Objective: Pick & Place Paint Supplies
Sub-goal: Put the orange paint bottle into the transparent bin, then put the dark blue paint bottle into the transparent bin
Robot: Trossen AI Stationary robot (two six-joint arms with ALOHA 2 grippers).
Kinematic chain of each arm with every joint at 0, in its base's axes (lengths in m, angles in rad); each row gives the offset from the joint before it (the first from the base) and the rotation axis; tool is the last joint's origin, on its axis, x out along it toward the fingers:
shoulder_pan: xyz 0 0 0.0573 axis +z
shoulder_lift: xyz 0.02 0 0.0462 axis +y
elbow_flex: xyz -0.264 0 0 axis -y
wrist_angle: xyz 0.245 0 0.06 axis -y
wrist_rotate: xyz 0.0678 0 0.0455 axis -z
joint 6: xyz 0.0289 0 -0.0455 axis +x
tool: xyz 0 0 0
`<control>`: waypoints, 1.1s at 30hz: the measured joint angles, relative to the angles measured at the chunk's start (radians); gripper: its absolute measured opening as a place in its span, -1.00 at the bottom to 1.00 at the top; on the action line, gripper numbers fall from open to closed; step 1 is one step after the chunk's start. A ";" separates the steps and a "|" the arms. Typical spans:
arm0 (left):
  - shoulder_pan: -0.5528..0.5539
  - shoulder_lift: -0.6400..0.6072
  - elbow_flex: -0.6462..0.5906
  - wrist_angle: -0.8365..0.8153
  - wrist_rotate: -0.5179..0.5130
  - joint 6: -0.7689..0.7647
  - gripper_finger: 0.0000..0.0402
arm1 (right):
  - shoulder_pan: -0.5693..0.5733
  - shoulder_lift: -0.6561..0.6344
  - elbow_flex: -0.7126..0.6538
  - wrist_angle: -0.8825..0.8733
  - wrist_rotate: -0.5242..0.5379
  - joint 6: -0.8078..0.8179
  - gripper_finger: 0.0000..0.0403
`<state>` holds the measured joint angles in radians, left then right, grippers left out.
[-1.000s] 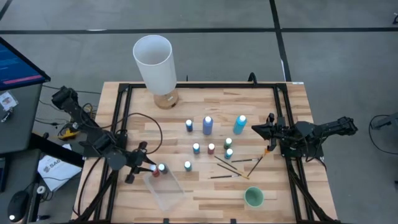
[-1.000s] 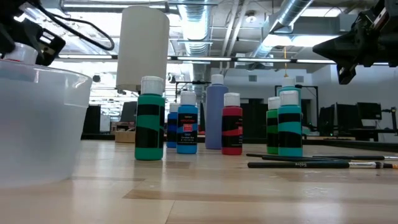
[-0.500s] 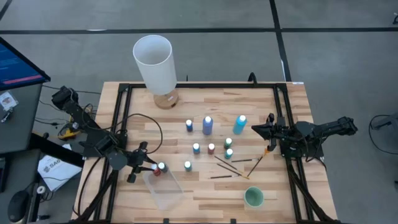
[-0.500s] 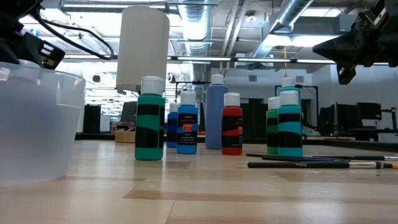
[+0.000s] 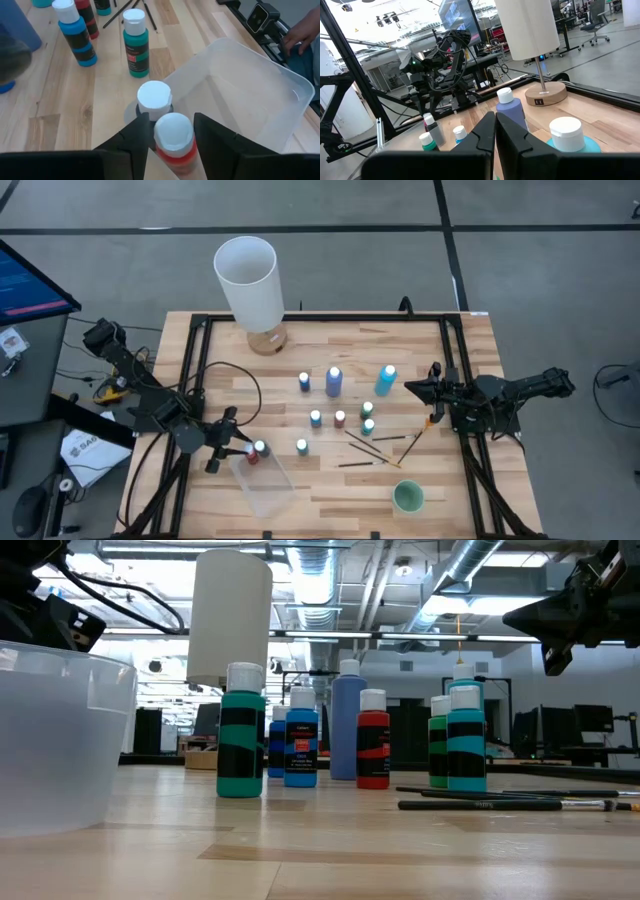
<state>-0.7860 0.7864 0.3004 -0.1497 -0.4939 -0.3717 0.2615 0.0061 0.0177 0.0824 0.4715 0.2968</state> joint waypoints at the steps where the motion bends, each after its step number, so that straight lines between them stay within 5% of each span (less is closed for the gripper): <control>1: 0.000 0.000 0.000 0.000 0.000 0.000 -0.29 | 0.000 0.000 0.000 0.000 0.000 0.000 -0.96; 33: 0.001 0.000 0.000 0.027 -0.065 -0.001 -0.19 | 0.000 0.000 0.000 0.000 0.000 0.000 -0.96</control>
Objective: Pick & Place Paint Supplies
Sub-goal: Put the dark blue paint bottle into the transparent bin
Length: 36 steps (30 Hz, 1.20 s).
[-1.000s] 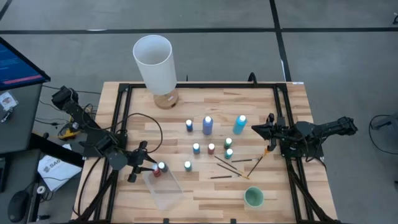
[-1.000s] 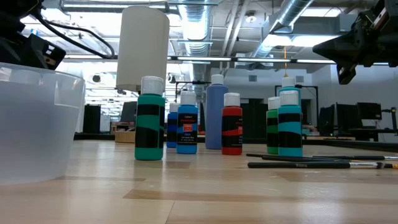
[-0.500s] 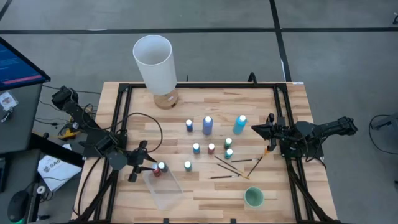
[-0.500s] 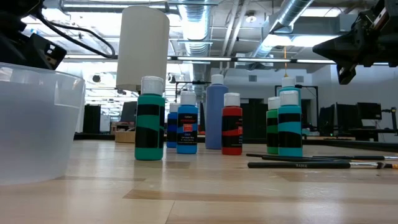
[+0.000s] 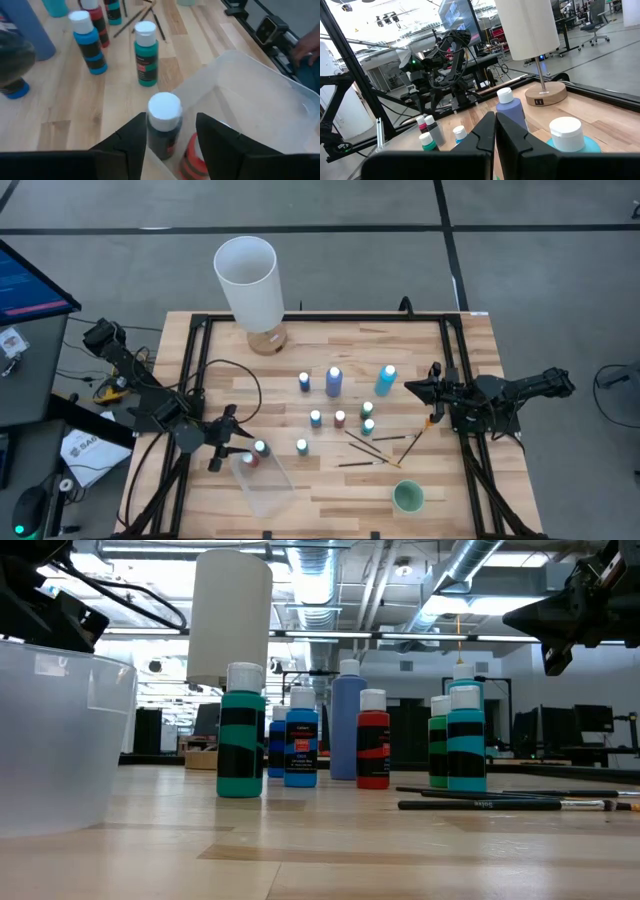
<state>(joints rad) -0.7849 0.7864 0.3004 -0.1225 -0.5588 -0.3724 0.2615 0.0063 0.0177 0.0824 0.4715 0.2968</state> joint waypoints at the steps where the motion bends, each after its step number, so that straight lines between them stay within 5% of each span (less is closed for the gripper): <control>1: 0.001 0.000 0.000 0.001 -0.019 0.000 -0.17 | 0.000 0.000 0.000 0.000 0.000 0.000 -0.96; 8: 0.047 -0.002 0.043 0.012 -0.213 0.126 -0.01 | 0.000 0.000 0.000 0.000 0.000 0.000 -0.96; 14: 0.269 -0.002 0.126 0.060 -0.235 0.320 0.05 | 0.000 0.000 0.000 0.000 0.000 0.000 -0.96; 23: 0.723 0.029 0.135 0.257 0.207 0.488 0.10 | 0.000 0.000 0.000 0.000 0.000 0.000 -0.96; 28: 0.880 0.122 0.135 0.361 0.424 0.513 0.10 | 0.000 0.000 0.000 0.000 0.000 0.000 -0.96; 36: 0.950 0.363 0.135 0.579 0.506 0.582 0.10 | 0.000 0.000 0.000 0.000 0.000 0.000 -0.96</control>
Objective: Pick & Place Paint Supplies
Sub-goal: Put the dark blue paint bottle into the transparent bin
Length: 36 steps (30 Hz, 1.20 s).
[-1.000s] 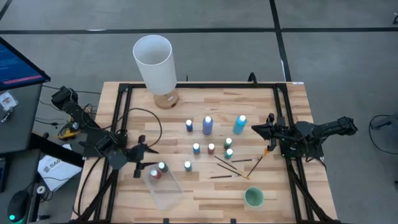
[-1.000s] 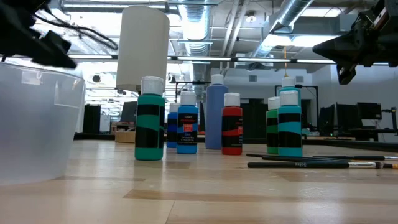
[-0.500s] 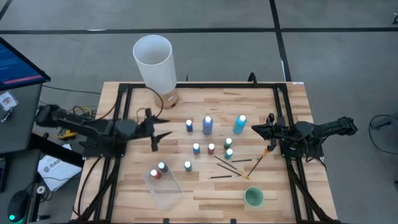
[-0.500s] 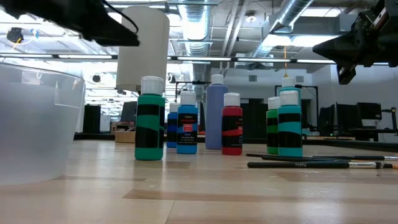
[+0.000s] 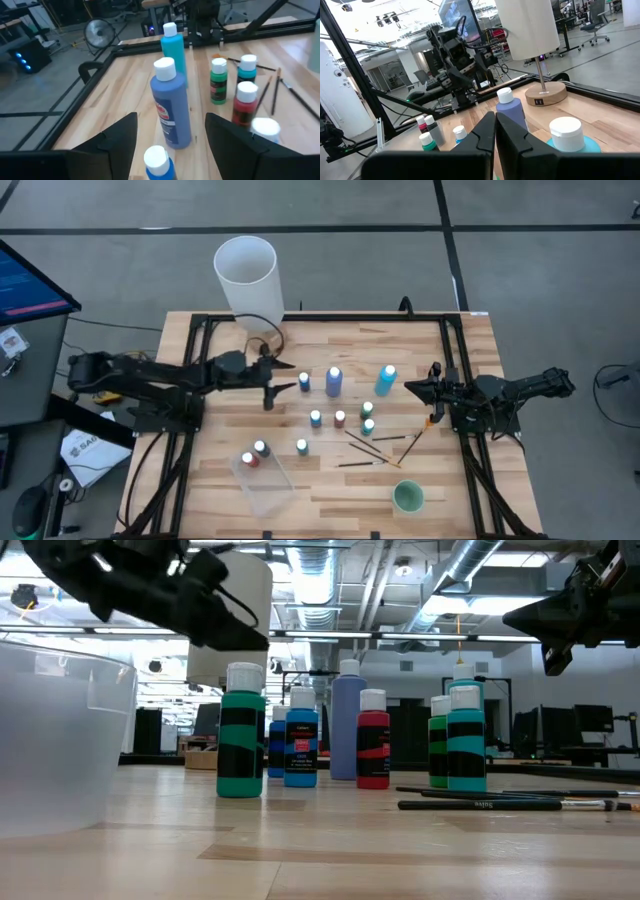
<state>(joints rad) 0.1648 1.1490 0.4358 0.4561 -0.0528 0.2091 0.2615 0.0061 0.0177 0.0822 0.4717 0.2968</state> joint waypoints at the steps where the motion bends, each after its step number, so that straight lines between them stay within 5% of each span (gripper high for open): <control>1: 0.006 0.027 0.000 0.022 0.000 0.000 0.10 | 0.000 0.000 0.000 0.000 0.000 0.000 -0.96; 25: 0.080 0.338 0.040 0.177 0.106 0.047 0.10 | 0.000 0.000 0.000 0.000 0.000 0.000 -0.96; 36: 0.085 0.359 0.046 0.158 0.106 0.046 0.07 | 0.000 0.000 0.000 0.000 0.000 0.000 -0.96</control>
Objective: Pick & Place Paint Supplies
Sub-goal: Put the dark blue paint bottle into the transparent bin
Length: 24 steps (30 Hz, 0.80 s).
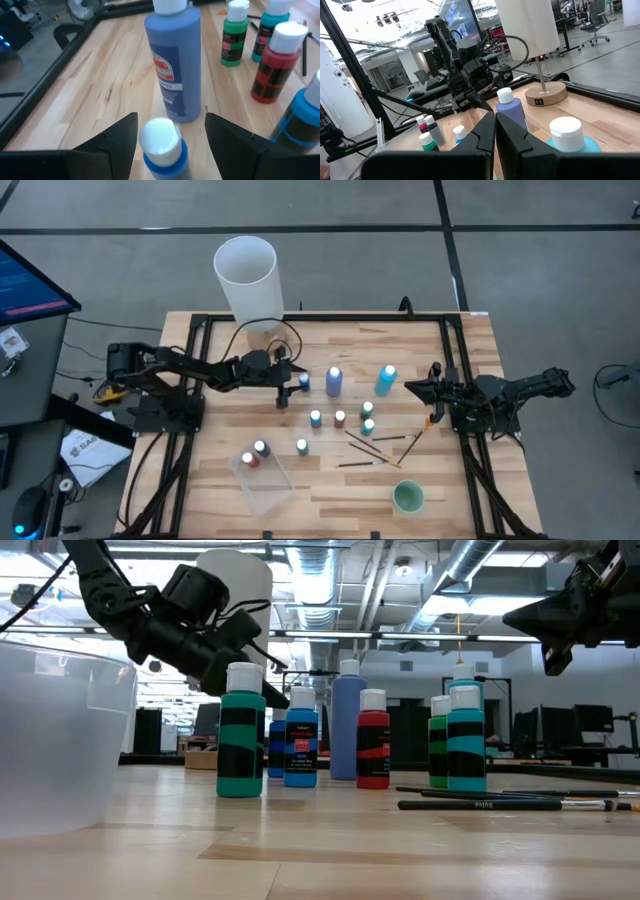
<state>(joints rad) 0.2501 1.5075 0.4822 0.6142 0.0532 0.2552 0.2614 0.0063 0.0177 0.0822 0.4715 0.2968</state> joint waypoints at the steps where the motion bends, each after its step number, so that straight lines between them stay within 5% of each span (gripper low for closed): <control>1: 0.000 0.000 0.000 -0.004 0.000 0.000 0.06 | 0.000 0.000 0.000 0.000 0.000 0.000 -0.96; 24: 0.000 -0.001 0.000 -0.036 0.008 -0.001 -0.43 | 0.000 0.000 0.000 0.000 0.000 0.000 -0.96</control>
<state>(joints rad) 0.2501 1.5066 0.4824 0.5777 0.0608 0.2539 0.2615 0.0063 0.0176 0.0822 0.4715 0.2970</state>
